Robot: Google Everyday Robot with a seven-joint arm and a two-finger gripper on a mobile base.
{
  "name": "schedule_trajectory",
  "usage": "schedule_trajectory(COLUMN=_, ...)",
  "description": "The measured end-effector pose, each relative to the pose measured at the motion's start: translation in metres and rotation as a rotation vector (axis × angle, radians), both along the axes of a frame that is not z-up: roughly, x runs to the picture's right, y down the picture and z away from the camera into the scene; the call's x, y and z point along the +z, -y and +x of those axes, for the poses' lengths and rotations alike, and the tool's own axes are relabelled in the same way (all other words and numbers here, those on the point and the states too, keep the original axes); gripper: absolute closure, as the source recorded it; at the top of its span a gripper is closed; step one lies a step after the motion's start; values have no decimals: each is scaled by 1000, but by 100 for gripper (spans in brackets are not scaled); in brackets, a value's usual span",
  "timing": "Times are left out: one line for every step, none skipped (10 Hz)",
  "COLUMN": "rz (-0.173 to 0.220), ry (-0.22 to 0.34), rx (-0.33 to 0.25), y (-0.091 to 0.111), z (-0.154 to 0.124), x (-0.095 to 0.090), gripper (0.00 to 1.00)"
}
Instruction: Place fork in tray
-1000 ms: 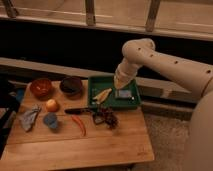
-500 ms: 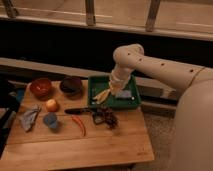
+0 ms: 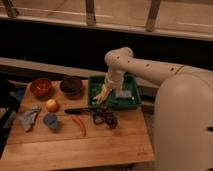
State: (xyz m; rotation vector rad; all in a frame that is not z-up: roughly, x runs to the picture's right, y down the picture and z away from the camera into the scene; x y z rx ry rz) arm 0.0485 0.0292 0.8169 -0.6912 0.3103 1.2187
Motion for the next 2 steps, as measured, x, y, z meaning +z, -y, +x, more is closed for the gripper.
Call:
schedule_trajectory(rz=0, ry=-1, rx=3, y=0, z=2, x=0, gripper=32)
schedule_trajectory(rz=0, ry=-2, rx=2, y=0, z=3, x=0, gripper=32)
